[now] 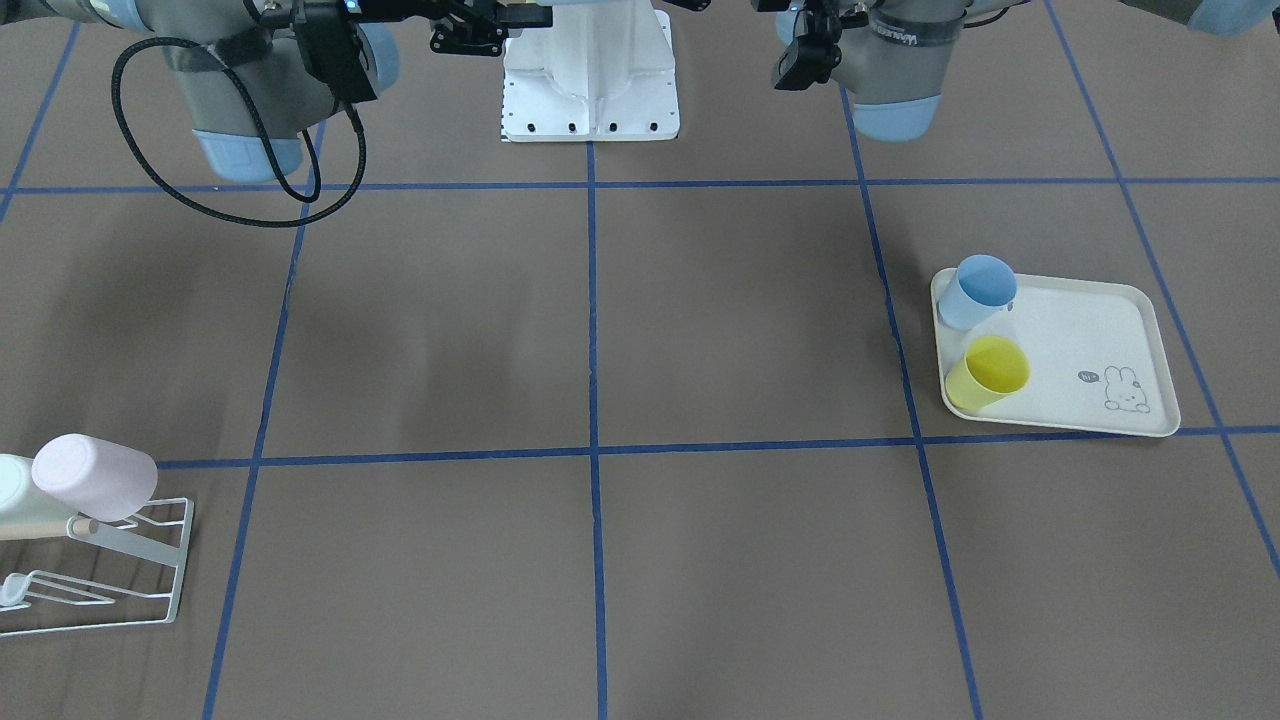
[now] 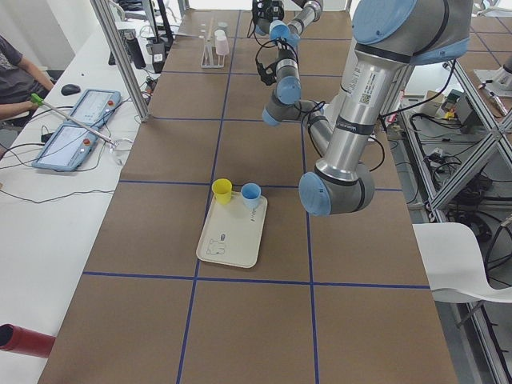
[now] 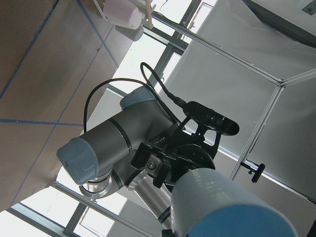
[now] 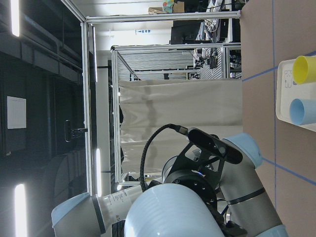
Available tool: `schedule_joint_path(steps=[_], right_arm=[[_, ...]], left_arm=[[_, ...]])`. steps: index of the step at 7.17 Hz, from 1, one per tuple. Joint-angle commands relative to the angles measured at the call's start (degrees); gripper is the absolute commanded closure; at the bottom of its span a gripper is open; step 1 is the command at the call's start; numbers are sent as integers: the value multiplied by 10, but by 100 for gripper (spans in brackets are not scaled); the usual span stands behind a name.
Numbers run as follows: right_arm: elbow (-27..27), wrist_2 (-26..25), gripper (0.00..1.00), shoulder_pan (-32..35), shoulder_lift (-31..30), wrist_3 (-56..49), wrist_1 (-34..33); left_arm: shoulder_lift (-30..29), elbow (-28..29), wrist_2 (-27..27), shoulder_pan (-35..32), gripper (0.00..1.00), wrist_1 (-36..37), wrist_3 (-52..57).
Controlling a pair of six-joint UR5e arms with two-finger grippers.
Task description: Transfer IKEA cup to right arm and place on rack
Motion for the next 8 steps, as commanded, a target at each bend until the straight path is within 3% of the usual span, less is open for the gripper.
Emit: schedule_joint_path(steps=[1,3,5,8], right_arm=[[0,-11,2,-3,0,0,1],[0,-12,4,-5,0,0,2],[1,-12,15,-6,0,0,3],[4,-12,17,-6,-1,0,3]], left_arm=[[-7,1,2,6,100,1,0],[-12,1,18,17,100,2,0],[-12,1,18,18,100,2,1],[-12,5,23,18,100,2,1]])
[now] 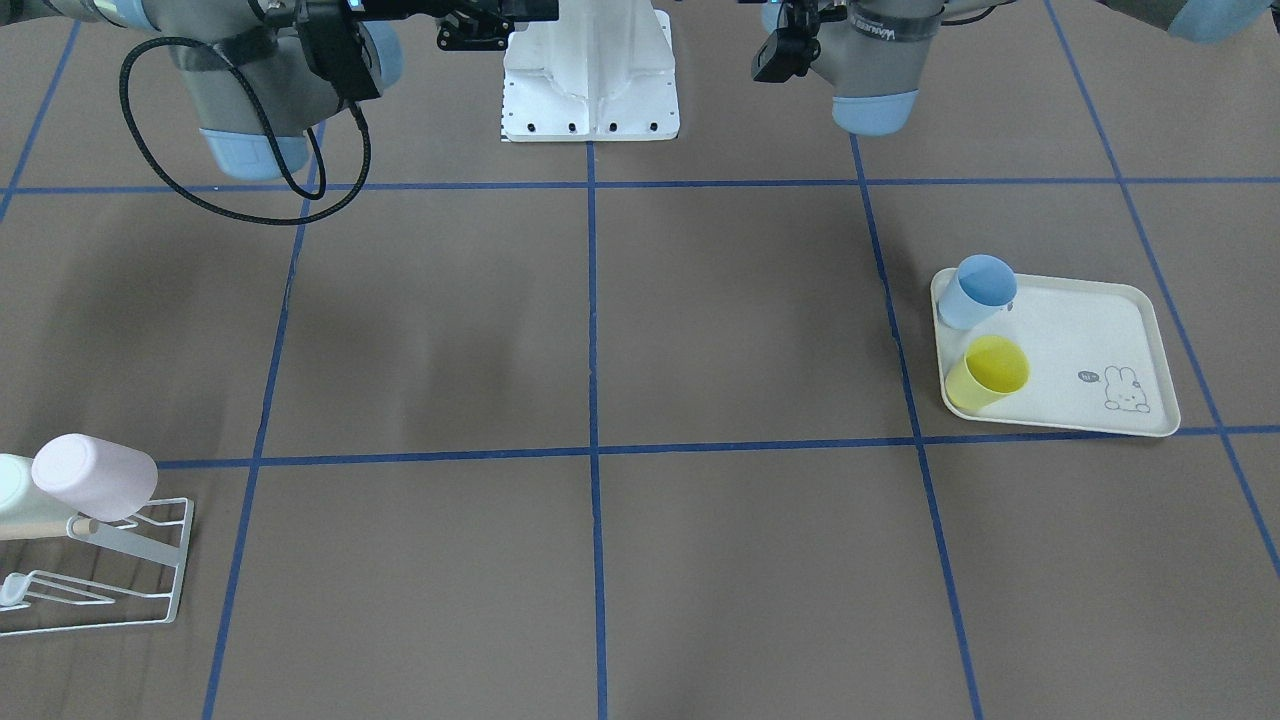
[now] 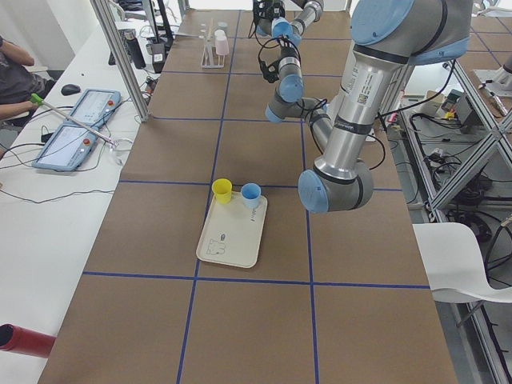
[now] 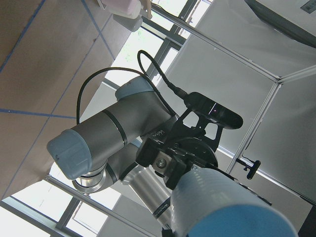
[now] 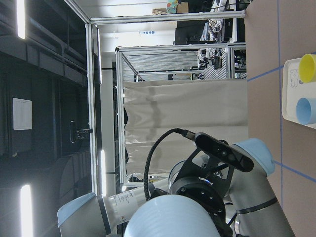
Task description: Transfer IKEA cup to right arm and place on rack
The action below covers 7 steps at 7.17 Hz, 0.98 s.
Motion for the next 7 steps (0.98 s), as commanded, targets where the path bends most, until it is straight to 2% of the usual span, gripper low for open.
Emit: schedule_joint_path(steps=[1,3,4,5,6,7], right_arm=[[1,-1,17,0,0,0,0],[1,-1,52,-1,-1,0,0],[2,-1,62,-1,-2,-1,0],[1,-1,63,-1,-2,-1,1],[2,-1,63,0,-2,-1,0],[2,-2,63,0,-3,-1,1]], left_arm=[[0,3,3,1,100,-1,1],[0,2,3,0,100,-1,1],[1,1,4,0,82,0,1],[1,-1,16,-1,8,2,3],[1,-5,27,-6,0,5,7],[9,-9,27,-31,0,6,9]])
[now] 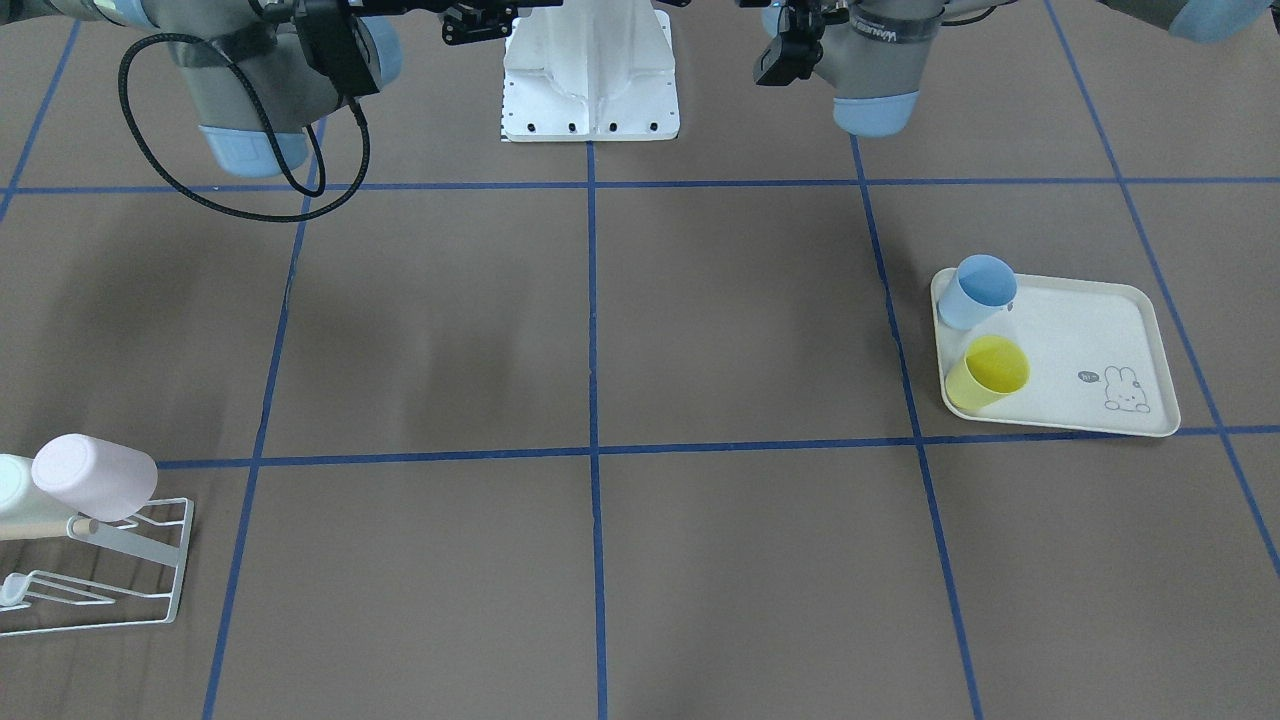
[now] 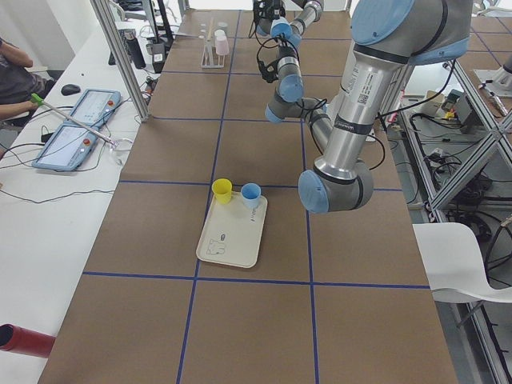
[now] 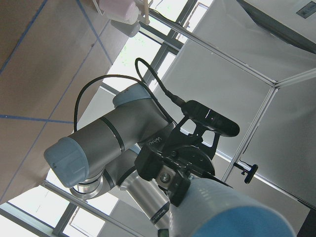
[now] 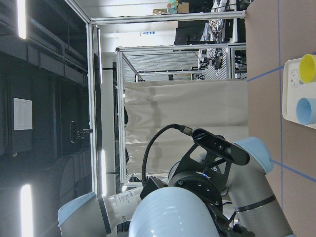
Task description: Transfer IKEA cup to right arm and place on rack
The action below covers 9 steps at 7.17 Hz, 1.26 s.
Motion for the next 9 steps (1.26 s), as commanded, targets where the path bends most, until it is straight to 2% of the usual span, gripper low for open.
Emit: schedule_joint_path(steps=[1,2,3,4,5,6,7,8,9], right_arm=[[0,-7,63,0,-1,-1,0],[-2,-11,63,6,-4,-4,0],[-15,-16,63,20,-5,-31,-6],[-52,-13,63,45,-6,-77,-11],[-102,15,64,91,-7,-105,-17],[-154,67,65,143,0,-152,-23],[-166,96,65,174,0,-209,-63],[-167,138,66,216,-2,-287,-141],[-167,202,66,268,6,-379,-246]], left_arm=[[30,-8,-1,-50,0,2,3],[65,-12,-4,-84,0,2,3],[87,-6,-53,-134,0,5,7],[90,-4,-144,-191,0,61,49],[89,-4,-225,-241,0,133,117],[90,-1,-285,-273,0,194,209],[90,2,-327,-307,0,264,284],[99,2,-338,-337,0,318,350],[111,3,-340,-348,0,356,416]])
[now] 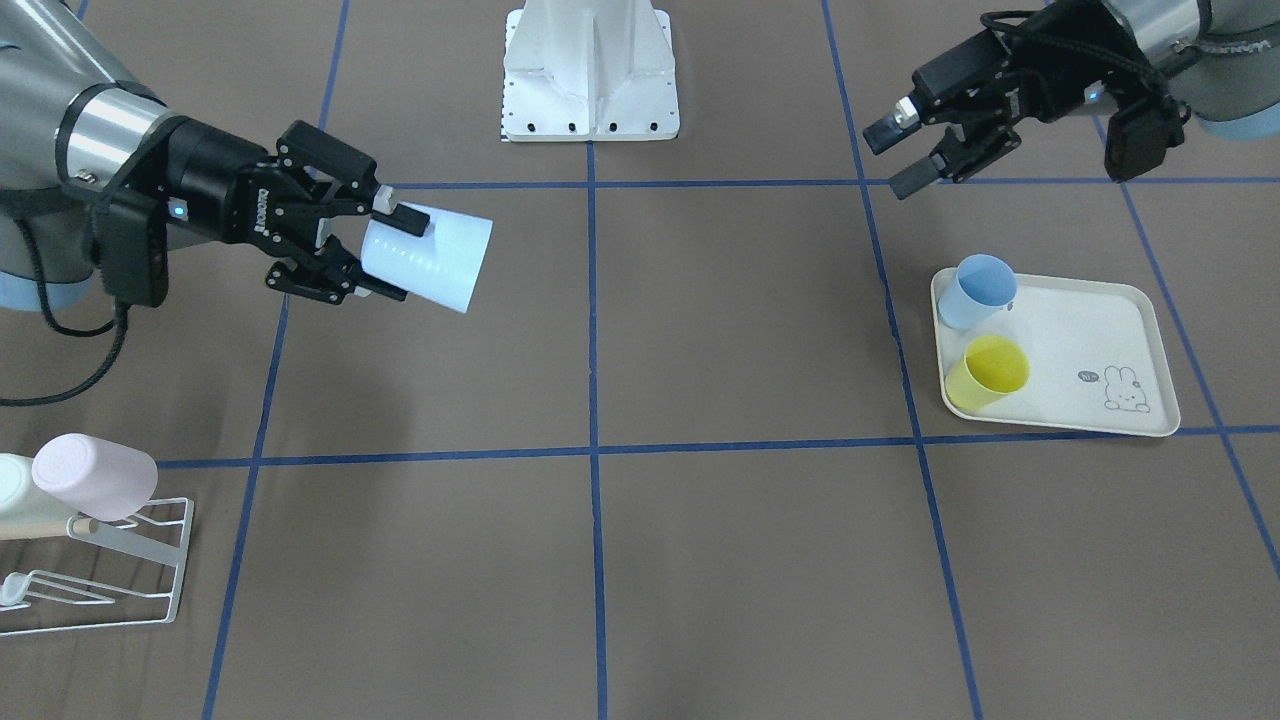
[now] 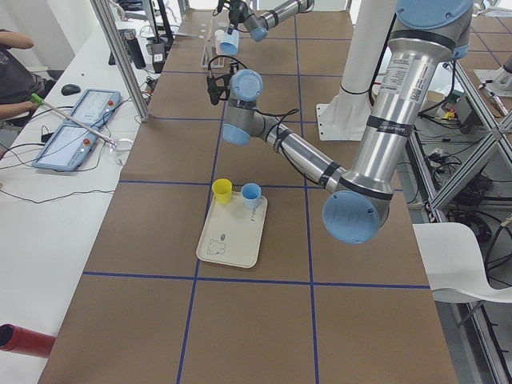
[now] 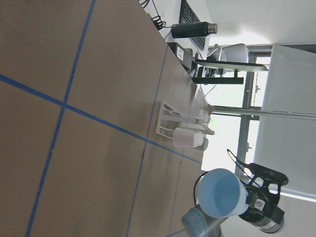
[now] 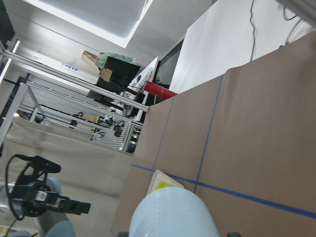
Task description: Transfer IKEA cup to right arm and place on rack
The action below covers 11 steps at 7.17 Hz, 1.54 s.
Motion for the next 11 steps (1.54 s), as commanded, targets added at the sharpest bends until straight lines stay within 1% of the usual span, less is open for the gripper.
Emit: schedule_joint_path(steps=[1,2,3,4,5,7,8,9,10,11], right_arm=[[-4,132,67,102,14,-221,-233],[-3,188,67,147,13,-336,-349],[-1,230,67,195,9,-403,-442],[-1,232,67,222,6,-431,-514],[-2,213,67,228,5,-490,-580],[1,166,67,238,13,-693,-779],[-4,131,67,229,49,-765,-894],[-32,115,68,224,95,-832,-987],[-90,110,70,222,142,-842,-1009],[-129,102,70,215,156,-847,-1006]], left_arm=[[18,-1,-13,-42,0,113,139],[19,-5,-13,-54,0,179,208],[21,-7,-12,-66,0,228,261],[38,-8,-12,-77,0,248,309],[57,-6,-10,-79,0,250,342],[63,-7,-5,-88,0,268,353],[75,-7,-4,-92,0,270,386],[87,-7,-4,-103,0,274,411],[87,-8,-4,-104,0,275,416],[88,-10,0,-104,0,275,416]])
